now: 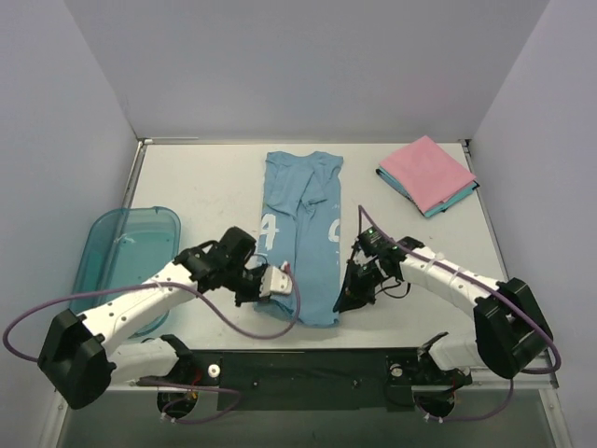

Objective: Fold and stack the t-shirts
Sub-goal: Grab the bottom of the folded rectangular tshirt with both arms, then fold the folded rectangular tshirt in 1/3 of the way

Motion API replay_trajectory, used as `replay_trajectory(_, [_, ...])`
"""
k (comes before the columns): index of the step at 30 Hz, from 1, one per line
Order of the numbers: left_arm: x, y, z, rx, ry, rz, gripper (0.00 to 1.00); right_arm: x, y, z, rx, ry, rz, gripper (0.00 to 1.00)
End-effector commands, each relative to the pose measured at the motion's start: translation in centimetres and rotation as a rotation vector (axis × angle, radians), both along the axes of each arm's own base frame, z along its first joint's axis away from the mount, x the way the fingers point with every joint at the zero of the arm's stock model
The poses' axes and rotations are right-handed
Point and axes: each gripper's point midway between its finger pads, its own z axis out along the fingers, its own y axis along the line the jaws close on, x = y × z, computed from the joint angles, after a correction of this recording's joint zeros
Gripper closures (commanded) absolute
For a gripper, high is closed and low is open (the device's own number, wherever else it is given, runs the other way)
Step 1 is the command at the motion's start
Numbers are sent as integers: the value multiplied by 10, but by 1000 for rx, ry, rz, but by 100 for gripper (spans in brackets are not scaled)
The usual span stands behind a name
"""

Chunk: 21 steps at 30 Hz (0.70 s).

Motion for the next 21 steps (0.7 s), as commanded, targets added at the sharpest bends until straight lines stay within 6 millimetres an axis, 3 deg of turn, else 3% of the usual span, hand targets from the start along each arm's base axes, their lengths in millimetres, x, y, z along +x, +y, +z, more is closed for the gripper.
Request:
replay_trajectory(1, [55,-16,36,-89,118,250,100,38,-15,24,26,-37,-42,100])
replay_trajectory(6, [124,-21,39,-119,70,416,100,111,-11,37,62,-105,-70,100])
replay_trajectory(11, [187,-7,42,-128,-26,531,100,183,-5,40,96,-129,-101,100])
replay_trajectory(21, [247,-29,37,-176,-130,503,100,249,-23,34,111,-118,-186,100])
